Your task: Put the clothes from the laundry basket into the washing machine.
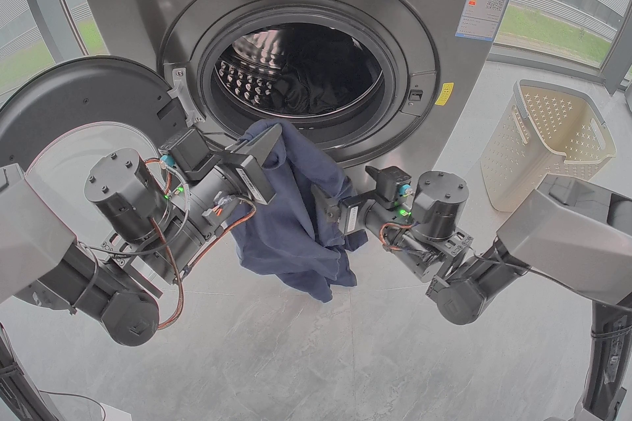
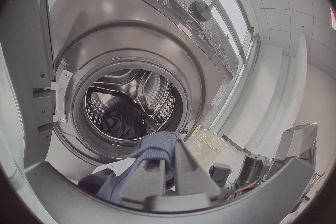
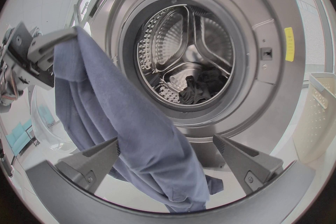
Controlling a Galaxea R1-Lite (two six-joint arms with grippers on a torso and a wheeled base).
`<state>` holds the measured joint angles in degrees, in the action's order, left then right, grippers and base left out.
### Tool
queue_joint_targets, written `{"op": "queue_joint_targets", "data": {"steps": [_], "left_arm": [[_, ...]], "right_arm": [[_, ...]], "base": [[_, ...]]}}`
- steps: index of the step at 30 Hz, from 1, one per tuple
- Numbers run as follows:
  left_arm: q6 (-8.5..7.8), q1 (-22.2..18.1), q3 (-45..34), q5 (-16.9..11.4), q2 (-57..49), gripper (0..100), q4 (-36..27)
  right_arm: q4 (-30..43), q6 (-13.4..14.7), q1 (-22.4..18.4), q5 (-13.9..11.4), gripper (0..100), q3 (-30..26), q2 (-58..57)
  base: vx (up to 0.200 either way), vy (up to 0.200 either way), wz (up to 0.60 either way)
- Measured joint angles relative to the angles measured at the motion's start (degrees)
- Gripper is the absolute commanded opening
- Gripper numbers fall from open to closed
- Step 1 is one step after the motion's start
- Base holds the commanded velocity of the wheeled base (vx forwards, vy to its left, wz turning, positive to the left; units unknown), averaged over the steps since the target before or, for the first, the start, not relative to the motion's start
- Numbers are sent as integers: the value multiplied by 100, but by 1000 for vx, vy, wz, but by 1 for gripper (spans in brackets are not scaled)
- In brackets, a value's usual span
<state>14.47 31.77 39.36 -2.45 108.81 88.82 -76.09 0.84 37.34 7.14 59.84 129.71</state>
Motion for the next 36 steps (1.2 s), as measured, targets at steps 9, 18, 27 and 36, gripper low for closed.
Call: {"op": "queue_joint_targets", "data": {"steps": [9, 18, 27, 36], "left_arm": [[0, 10, -23, 0, -7, 0, 0], [0, 45, -34, 0, -7, 0, 0], [0, 48, -34, -1, -7, 0, 2], [2, 48, -1, -1, -7, 0, 2]], "right_arm": [[11, -41, -256, -28, 100, -113, -273], [44, -40, -165, -26, 100, 322, -96], [52, -35, 129, -26, 100, 346, 50], [52, -27, 268, -17, 100, 297, 194]], "base": [[0, 0, 0], [0, 0, 0], [0, 0, 0], [0, 0, 0]]}}
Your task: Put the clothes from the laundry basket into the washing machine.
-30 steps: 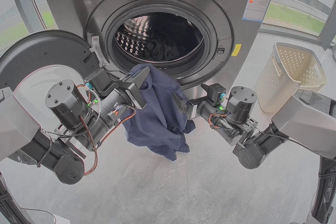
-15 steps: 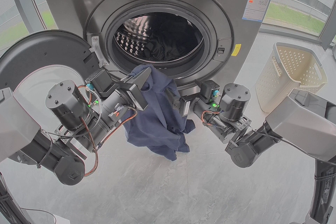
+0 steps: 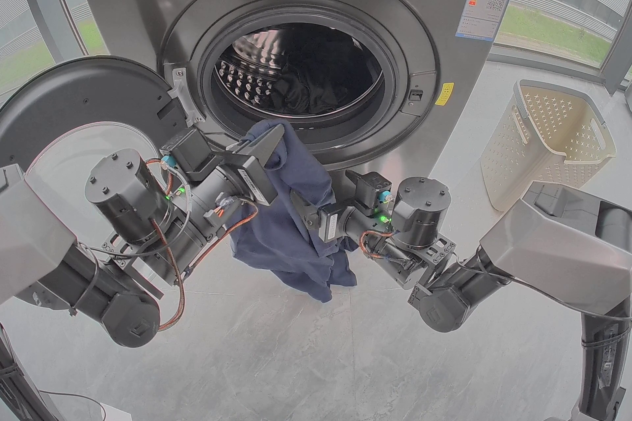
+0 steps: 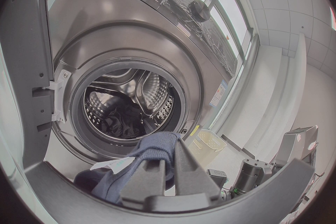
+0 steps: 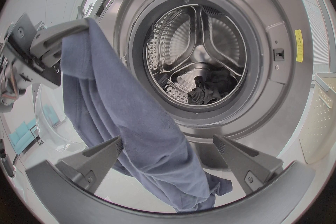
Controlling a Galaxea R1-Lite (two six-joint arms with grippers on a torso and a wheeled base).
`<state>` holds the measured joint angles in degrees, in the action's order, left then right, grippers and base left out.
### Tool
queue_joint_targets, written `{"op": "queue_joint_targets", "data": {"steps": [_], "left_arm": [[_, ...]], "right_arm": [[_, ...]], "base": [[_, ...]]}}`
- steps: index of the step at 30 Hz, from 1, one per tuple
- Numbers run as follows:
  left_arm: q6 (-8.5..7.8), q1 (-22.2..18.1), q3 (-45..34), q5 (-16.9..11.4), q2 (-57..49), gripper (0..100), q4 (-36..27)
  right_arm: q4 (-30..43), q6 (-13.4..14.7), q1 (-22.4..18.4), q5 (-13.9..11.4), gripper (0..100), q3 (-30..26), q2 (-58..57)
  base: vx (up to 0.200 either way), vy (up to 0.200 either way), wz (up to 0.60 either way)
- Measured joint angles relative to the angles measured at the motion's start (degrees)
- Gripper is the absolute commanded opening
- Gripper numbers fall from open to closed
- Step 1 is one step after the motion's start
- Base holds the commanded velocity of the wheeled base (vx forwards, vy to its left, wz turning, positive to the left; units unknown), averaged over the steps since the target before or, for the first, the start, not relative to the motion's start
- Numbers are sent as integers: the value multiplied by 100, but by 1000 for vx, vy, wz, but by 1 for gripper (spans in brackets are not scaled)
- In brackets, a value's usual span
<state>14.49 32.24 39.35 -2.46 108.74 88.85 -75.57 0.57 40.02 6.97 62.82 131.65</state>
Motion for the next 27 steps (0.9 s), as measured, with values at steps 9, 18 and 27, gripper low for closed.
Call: {"op": "queue_joint_targets", "data": {"steps": [9, 18, 27], "left_arm": [[0, 0, -24, 0, -2, 0, -2], [-16, 11, -79, -29, -4, 0, 9], [-27, 22, -115, -77, -52, 0, 9]], "right_arm": [[5, 9, -124, 22, 100, 416, 160], [11, 11, -284, 30, 100, 617, 199], [11, 29, -260, 49, 0, 811, 308]], "base": [[0, 0, 0], [0, 0, 0], [0, 0, 0]]}}
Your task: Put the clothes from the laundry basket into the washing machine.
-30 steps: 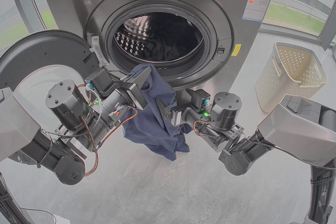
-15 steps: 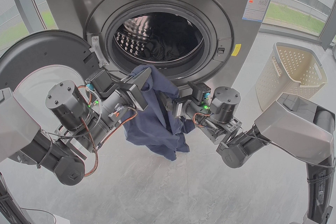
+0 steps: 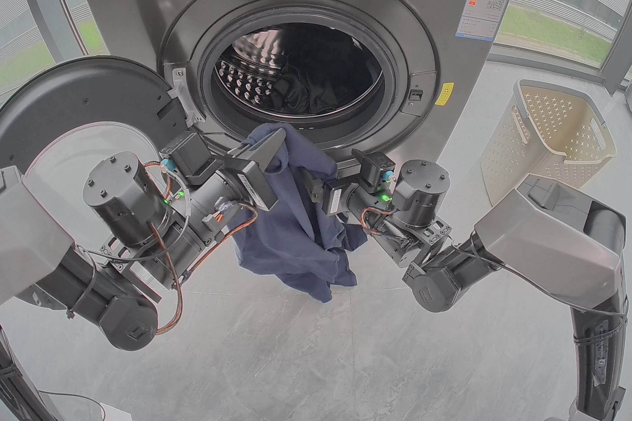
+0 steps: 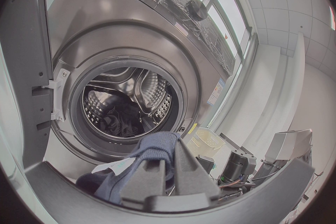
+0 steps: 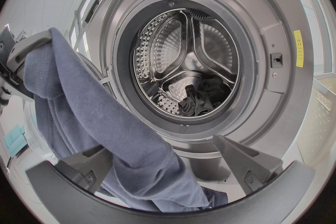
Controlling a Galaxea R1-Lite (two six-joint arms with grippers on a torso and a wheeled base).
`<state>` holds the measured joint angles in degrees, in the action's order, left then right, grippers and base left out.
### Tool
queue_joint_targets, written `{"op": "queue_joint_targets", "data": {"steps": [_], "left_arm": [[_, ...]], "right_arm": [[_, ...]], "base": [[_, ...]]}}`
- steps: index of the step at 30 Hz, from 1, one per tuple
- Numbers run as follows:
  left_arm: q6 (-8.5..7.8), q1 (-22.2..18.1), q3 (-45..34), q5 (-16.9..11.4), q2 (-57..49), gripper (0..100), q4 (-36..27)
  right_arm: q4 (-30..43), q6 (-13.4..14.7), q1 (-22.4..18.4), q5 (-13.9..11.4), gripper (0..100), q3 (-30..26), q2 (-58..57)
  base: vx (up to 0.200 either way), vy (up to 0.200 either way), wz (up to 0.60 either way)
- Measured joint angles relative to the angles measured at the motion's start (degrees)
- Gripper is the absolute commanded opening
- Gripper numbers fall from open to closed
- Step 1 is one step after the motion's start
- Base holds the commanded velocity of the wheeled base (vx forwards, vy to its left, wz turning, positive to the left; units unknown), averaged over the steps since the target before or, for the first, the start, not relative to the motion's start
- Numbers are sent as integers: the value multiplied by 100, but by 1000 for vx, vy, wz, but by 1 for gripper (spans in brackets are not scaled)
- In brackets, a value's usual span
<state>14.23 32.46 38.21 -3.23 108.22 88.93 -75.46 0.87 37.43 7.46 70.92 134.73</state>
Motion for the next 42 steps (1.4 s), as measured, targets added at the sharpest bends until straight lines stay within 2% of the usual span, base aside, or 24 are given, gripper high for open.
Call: {"op": "queue_joint_targets", "data": {"steps": [5, 10, 20, 21, 24, 27, 35, 42], "left_arm": [[6, 11, -26, -10, -13, 0, -2], [6, 9, -32, 4, -2, 0, -2], [6, 22, -146, -65, 24, 0, 7], [5, 37, -191, -119, 22, 100, 7], [6, 99, -384, -355, 9, 100, 5], [11, 129, -588, -453, 7, 100, 2], [5, 116, -918, -478, 276, 100, 0], [-11, -91, -959, -473, 590, 100, -2]], "right_arm": [[-2, 13, -17, 9, 0, 137, 20], [-9, 15, -57, 4, 0, 35, -102], [-52, 15, -33, 4, 0, -1013, -916], [-66, 22, -22, 4, 0, -1134, -1040], [-79, 83, 24, 11, 0, -1382, -1375], [-84, 143, 57, 33, 0, -1503, -1679], [-96, 173, 105, 55, 0, -1704, -2277], [-90, 176, 122, 52, 0, -1941, -2581]], "base": [[0, 0, 0], [0, 0, 0], [0, 0, 0], [0, 0, 0], [0, 0, 0], [0, 0, 0], [0, 0, 0], [0, 0, 0]]}}
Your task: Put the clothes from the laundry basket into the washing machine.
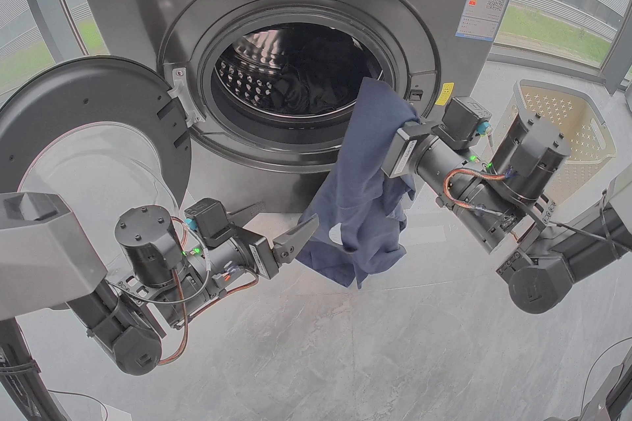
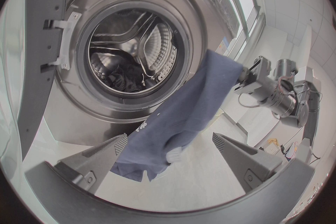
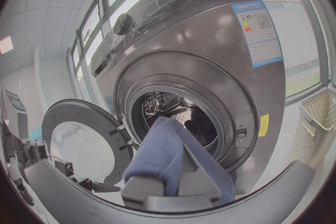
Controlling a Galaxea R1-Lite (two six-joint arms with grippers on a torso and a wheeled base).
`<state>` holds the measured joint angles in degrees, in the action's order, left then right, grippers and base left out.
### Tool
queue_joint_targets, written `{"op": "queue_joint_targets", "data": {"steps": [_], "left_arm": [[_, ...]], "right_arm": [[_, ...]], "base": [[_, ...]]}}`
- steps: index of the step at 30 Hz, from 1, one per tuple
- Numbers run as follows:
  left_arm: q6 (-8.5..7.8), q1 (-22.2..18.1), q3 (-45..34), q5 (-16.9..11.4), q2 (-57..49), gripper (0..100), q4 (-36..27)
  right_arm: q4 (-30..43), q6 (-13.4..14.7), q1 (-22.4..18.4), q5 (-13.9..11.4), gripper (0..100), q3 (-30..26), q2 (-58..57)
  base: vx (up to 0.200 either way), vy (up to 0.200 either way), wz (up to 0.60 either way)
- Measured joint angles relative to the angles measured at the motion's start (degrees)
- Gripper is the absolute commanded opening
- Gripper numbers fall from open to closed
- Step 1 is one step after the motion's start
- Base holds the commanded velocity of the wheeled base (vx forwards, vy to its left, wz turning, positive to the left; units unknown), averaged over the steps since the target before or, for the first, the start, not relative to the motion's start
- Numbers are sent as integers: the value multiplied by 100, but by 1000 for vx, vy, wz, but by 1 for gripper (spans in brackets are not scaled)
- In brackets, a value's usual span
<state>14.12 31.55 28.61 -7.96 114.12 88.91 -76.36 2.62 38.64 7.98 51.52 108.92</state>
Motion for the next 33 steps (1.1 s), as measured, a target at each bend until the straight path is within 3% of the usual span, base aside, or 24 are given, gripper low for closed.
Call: {"op": "queue_joint_targets", "data": {"steps": [13, 21, 33], "left_arm": [[-169, -101, -146, -55, 527, 100, 5], [-471, -7, -362, -347, 809, 100, 7], [-486, 196, 479, -451, 1570, 100, 7]], "right_arm": [[71, 20, -20, 41, 0, 132, -84], [271, 20, -52, 123, 0, 680, 72], [301, 39, 13, 134, 0, 875, 163]], "base": [[0, 0, 0], [0, 0, 0], [0, 0, 0]]}}
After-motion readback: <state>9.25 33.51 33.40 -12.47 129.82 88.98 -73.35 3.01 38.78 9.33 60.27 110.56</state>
